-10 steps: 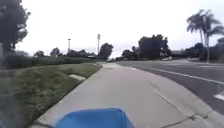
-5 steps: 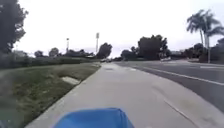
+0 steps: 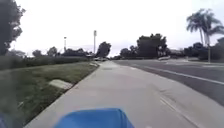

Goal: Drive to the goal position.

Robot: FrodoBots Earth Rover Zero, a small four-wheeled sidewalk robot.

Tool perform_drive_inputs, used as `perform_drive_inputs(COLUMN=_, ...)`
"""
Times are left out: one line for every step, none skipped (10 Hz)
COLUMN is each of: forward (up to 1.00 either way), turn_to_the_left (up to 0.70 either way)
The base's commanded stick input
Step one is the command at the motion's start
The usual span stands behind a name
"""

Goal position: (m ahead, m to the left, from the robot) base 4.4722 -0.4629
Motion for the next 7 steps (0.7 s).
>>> perform_drive_inputs(forward=0.85, turn_to_the_left=0.0)
perform_drive_inputs(forward=0.85, turn_to_the_left=0.0)
perform_drive_inputs(forward=0.85, turn_to_the_left=0.0)
perform_drive_inputs(forward=0.85, turn_to_the_left=0.0)
perform_drive_inputs(forward=0.85, turn_to_the_left=0.0)
perform_drive_inputs(forward=0.85, turn_to_the_left=0.0)
perform_drive_inputs(forward=0.85, turn_to_the_left=0.0)
